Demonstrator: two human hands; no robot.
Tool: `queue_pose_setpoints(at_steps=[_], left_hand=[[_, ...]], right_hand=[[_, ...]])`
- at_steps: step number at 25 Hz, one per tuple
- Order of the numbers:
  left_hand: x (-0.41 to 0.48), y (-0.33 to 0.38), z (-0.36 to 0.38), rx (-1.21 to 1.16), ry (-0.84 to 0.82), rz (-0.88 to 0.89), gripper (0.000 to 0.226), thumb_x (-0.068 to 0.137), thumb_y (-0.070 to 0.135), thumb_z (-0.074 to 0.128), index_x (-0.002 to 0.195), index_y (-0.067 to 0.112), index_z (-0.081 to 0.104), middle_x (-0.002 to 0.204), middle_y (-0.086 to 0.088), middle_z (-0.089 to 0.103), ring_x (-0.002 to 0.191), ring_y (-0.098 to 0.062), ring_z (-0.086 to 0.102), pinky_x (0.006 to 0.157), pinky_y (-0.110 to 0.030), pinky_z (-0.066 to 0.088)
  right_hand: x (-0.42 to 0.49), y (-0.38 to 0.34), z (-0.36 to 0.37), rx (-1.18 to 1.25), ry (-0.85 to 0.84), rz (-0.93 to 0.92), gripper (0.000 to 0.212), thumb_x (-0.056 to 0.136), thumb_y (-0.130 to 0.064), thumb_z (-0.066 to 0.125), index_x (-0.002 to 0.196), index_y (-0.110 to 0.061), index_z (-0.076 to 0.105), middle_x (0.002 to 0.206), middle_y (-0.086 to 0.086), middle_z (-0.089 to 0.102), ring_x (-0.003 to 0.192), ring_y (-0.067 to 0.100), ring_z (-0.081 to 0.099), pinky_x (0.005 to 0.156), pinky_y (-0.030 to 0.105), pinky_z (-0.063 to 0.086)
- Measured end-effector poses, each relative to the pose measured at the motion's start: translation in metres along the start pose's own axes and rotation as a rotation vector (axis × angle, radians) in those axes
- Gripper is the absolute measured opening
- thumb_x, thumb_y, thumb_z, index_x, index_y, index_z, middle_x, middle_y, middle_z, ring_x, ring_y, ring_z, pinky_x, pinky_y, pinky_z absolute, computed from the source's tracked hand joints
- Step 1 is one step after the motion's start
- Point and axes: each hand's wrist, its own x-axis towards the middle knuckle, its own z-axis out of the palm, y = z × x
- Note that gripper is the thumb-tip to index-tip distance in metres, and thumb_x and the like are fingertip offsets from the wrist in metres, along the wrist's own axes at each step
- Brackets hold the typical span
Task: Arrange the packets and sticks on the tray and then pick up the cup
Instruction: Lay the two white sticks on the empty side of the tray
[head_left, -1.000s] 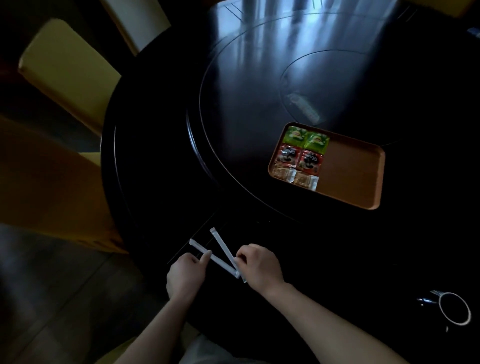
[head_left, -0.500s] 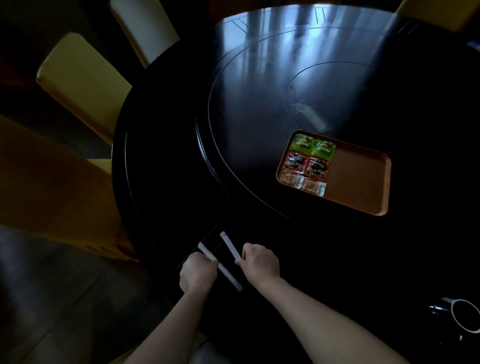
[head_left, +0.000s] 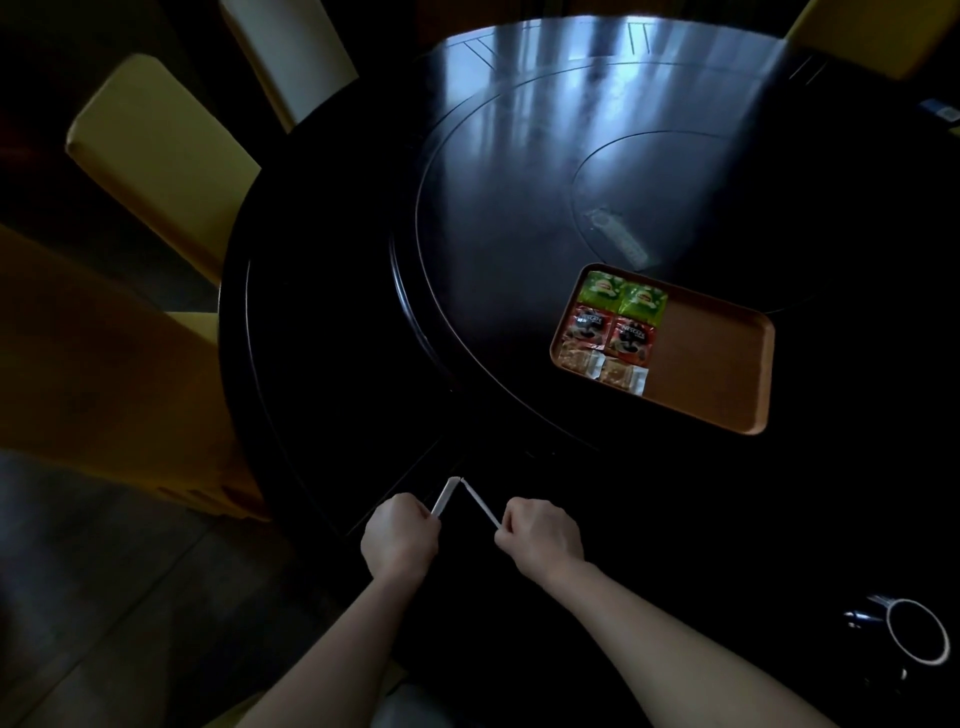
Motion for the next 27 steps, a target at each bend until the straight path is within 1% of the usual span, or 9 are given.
queue_pose_setpoints(at_steps=[2, 6, 8, 10, 13, 15, 18, 23, 27], left_hand=[[0.0, 0.001, 0.001, 0.015, -0.007, 0.044, 0.005, 0.077, 0.022, 0.065, 0.073, 0.023, 0.068, 0.076, 0.007, 0.063, 0.071, -0.013, 0.057, 0.059, -0.031, 0.046], [0.003, 0.0, 0.004, 0.019, -0.02, 0.148, 0.007, 0.076, 0.023, 0.064, 0.069, 0.023, 0.067, 0.074, 0.007, 0.065, 0.076, -0.013, 0.061, 0.063, -0.032, 0.051], [0.002, 0.005, 0.005, -0.125, -0.062, 0.152, 0.009, 0.077, 0.025, 0.07, 0.068, 0.027, 0.069, 0.071, 0.008, 0.068, 0.07, -0.008, 0.064, 0.061, -0.032, 0.054], [-0.004, 0.015, 0.004, -0.34, -0.146, 0.151, 0.009, 0.077, 0.025, 0.077, 0.069, 0.026, 0.073, 0.071, 0.007, 0.073, 0.068, -0.006, 0.069, 0.067, -0.034, 0.06], [-0.017, 0.033, -0.003, -0.607, -0.282, 0.143, 0.004, 0.078, 0.021, 0.082, 0.079, 0.023, 0.078, 0.079, 0.003, 0.077, 0.074, -0.012, 0.074, 0.073, -0.036, 0.062], [-0.026, 0.047, -0.008, -0.725, -0.357, 0.129, 0.011, 0.08, 0.016, 0.08, 0.091, 0.017, 0.078, 0.087, -0.002, 0.078, 0.078, -0.017, 0.076, 0.076, -0.04, 0.063], [-0.035, 0.071, -0.016, -0.871, -0.488, 0.085, 0.015, 0.085, 0.008, 0.074, 0.1, 0.007, 0.075, 0.09, -0.012, 0.078, 0.081, -0.027, 0.076, 0.078, -0.044, 0.062], [-0.044, 0.12, -0.018, -0.882, -0.596, 0.156, 0.013, 0.087, 0.01, 0.072, 0.099, 0.007, 0.075, 0.089, -0.011, 0.078, 0.082, -0.027, 0.076, 0.075, -0.042, 0.061], [-0.038, 0.173, -0.002, -0.781, -0.611, 0.257, 0.009, 0.085, 0.012, 0.075, 0.094, 0.012, 0.077, 0.087, -0.007, 0.079, 0.079, -0.022, 0.076, 0.073, -0.037, 0.061]], right_hand=[[-0.002, 0.01, 0.001, 0.142, -0.019, -0.014, 0.015, 0.087, -0.036, 0.057, 0.084, -0.021, 0.061, 0.088, -0.001, 0.068, 0.079, 0.018, 0.064, 0.067, 0.034, 0.053], [-0.012, 0.024, -0.004, 0.418, 0.003, -0.003, 0.013, 0.083, -0.033, 0.063, 0.081, -0.021, 0.066, 0.079, -0.005, 0.068, 0.072, 0.008, 0.063, 0.065, 0.025, 0.052], [-0.016, 0.028, -0.006, 0.54, 0.026, 0.029, 0.011, 0.083, -0.031, 0.065, 0.079, -0.022, 0.067, 0.078, -0.004, 0.069, 0.072, 0.008, 0.065, 0.065, 0.025, 0.054], [-0.019, 0.032, -0.011, 0.639, 0.054, 0.073, 0.01, 0.083, -0.03, 0.066, 0.078, -0.022, 0.068, 0.079, -0.003, 0.071, 0.073, 0.01, 0.067, 0.071, 0.031, 0.058], [-0.024, 0.04, -0.021, 0.703, 0.11, 0.109, 0.01, 0.087, -0.028, 0.065, 0.08, -0.023, 0.069, 0.08, -0.004, 0.071, 0.075, 0.008, 0.067, 0.072, 0.028, 0.057], [-0.028, 0.047, -0.027, 0.749, 0.156, 0.13, 0.01, 0.088, -0.026, 0.064, 0.081, -0.022, 0.07, 0.081, -0.004, 0.07, 0.077, 0.007, 0.066, 0.073, 0.027, 0.056], [-0.033, 0.061, -0.038, 0.823, 0.201, 0.163, 0.009, 0.087, -0.028, 0.066, 0.081, -0.024, 0.07, 0.083, -0.003, 0.072, 0.079, 0.009, 0.068, 0.077, 0.033, 0.059], [-0.042, 0.093, -0.065, 0.913, 0.296, 0.239, 0.008, 0.088, -0.026, 0.066, 0.082, -0.024, 0.071, 0.082, 0.0, 0.073, 0.077, 0.01, 0.069, 0.074, 0.034, 0.058], [-0.035, 0.127, -0.092, 0.865, 0.399, 0.347, 0.009, 0.086, -0.024, 0.067, 0.078, -0.022, 0.071, 0.078, -0.003, 0.072, 0.075, 0.009, 0.067, 0.075, 0.033, 0.057]])
